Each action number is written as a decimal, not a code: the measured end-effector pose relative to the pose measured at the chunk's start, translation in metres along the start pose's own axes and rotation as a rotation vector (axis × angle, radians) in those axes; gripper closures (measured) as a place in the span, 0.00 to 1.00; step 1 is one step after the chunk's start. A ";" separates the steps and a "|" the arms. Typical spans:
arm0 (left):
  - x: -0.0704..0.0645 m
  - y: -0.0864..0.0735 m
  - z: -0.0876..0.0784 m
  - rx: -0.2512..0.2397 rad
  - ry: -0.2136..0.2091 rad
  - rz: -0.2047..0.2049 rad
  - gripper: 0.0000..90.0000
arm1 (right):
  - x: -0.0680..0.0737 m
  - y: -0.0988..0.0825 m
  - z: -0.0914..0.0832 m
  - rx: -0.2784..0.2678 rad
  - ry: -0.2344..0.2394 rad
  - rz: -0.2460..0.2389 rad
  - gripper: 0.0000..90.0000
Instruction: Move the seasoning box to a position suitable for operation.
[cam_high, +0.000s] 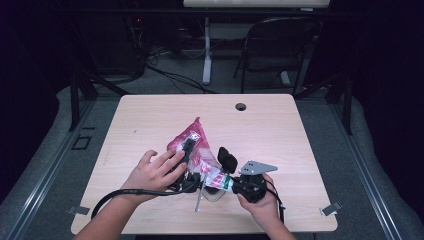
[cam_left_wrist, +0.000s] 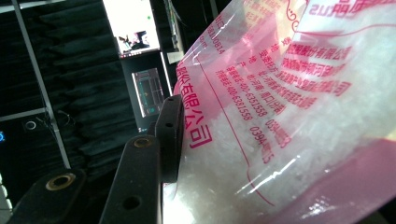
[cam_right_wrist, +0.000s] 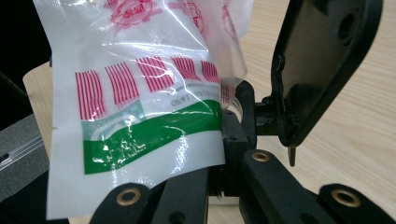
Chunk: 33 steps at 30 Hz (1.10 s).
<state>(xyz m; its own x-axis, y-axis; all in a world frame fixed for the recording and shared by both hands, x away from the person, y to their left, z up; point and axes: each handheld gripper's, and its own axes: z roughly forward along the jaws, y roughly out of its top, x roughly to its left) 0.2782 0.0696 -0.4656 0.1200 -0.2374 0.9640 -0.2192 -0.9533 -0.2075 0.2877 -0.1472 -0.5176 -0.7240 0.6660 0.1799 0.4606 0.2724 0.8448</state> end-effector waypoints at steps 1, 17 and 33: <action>0.000 0.000 0.000 -0.001 0.000 -0.001 0.69 | 0.000 0.000 0.000 -0.001 0.000 0.000 1.00; 0.000 -0.002 0.002 0.001 -0.018 0.009 0.66 | 0.000 0.000 0.000 0.000 0.002 -0.008 1.00; 0.001 -0.001 0.002 -0.009 -0.013 0.013 0.66 | 0.000 -0.001 0.001 0.016 0.004 -0.009 1.00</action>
<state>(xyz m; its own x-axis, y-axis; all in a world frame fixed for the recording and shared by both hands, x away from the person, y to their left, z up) 0.2808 0.0693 -0.4644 0.1298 -0.2518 0.9590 -0.2294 -0.9486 -0.2180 0.2877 -0.1470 -0.5194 -0.7298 0.6610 0.1743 0.4621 0.2891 0.8384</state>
